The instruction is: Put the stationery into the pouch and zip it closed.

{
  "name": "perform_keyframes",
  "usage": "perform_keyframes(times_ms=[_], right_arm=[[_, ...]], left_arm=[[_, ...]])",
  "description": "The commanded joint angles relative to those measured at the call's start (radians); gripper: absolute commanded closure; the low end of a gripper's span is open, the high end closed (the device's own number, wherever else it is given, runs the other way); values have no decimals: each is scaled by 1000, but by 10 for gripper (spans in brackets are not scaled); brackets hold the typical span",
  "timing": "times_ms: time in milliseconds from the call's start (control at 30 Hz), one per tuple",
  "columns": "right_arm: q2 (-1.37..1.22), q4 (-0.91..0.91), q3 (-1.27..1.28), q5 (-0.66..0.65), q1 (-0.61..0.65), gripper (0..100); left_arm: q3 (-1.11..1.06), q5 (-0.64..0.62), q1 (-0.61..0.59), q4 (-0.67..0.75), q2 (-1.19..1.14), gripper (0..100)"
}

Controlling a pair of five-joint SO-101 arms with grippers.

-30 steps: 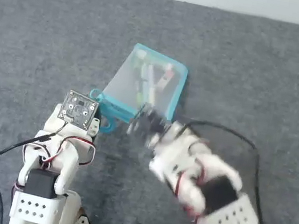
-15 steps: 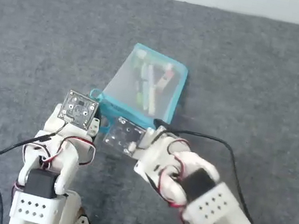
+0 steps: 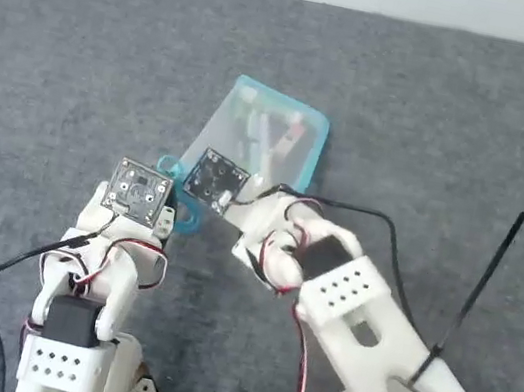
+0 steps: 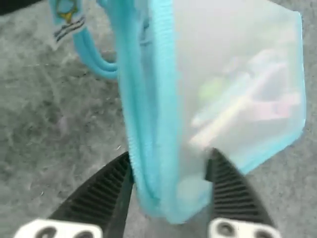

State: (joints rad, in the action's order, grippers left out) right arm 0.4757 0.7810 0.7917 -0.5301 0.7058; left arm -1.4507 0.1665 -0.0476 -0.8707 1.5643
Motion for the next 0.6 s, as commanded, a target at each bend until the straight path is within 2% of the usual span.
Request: perform_keyframes(times_ms=[0,133,233,567], right_arm=[[5,-21,-77,-2,-10,995],[7,-16,-77,-2,-36,988],[7,-12,-77,34,-116,991],[-2,45,-77,25,-337,991]], left_arm=[[51,3,6,26,12,988],[50,3,6,26,12,988],[50,3,3,26,12,988],[48,3,0,26,11,988]])
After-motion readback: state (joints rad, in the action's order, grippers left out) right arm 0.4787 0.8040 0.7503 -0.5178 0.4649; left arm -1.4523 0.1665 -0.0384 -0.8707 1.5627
